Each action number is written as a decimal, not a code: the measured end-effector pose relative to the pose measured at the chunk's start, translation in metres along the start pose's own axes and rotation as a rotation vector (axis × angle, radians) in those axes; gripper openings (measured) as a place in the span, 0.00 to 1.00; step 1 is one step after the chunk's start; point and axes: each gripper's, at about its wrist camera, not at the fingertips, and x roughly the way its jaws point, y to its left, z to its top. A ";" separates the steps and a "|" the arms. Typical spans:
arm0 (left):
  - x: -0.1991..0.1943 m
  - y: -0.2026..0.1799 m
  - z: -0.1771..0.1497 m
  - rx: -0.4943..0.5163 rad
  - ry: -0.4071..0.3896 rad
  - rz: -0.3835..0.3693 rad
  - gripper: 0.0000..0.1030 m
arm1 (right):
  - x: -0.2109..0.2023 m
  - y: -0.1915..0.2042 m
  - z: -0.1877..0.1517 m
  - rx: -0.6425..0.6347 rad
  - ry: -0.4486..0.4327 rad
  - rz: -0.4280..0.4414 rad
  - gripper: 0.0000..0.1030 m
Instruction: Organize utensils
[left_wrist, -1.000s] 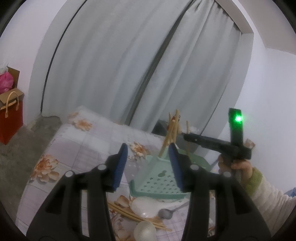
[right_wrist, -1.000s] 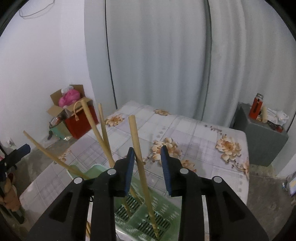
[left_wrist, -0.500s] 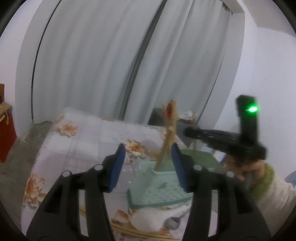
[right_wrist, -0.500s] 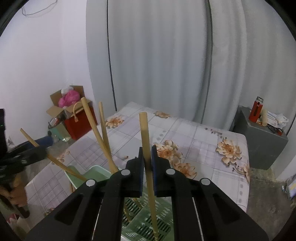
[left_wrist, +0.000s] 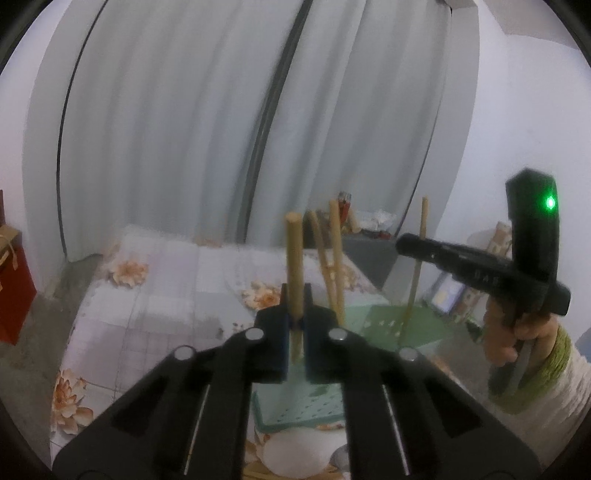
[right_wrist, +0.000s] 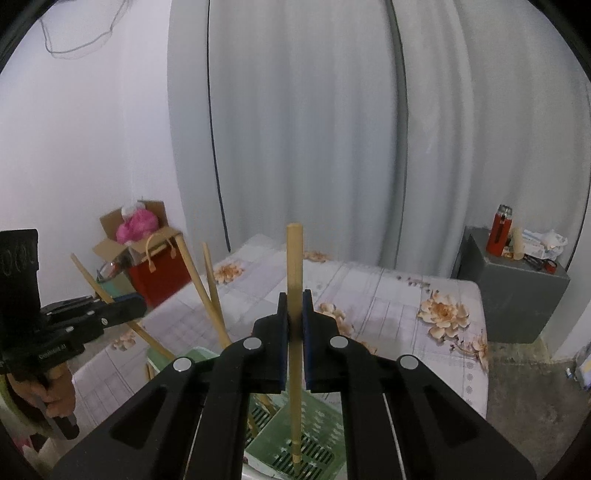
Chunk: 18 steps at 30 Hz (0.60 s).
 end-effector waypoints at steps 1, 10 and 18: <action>-0.005 -0.001 0.004 -0.004 -0.013 -0.005 0.04 | -0.003 0.001 0.001 0.002 -0.010 -0.001 0.07; -0.070 -0.014 0.051 -0.076 -0.177 -0.170 0.04 | -0.044 0.000 0.015 0.020 -0.117 -0.015 0.07; -0.088 -0.029 0.069 -0.107 -0.263 -0.259 0.04 | -0.070 -0.001 0.021 0.018 -0.165 -0.028 0.07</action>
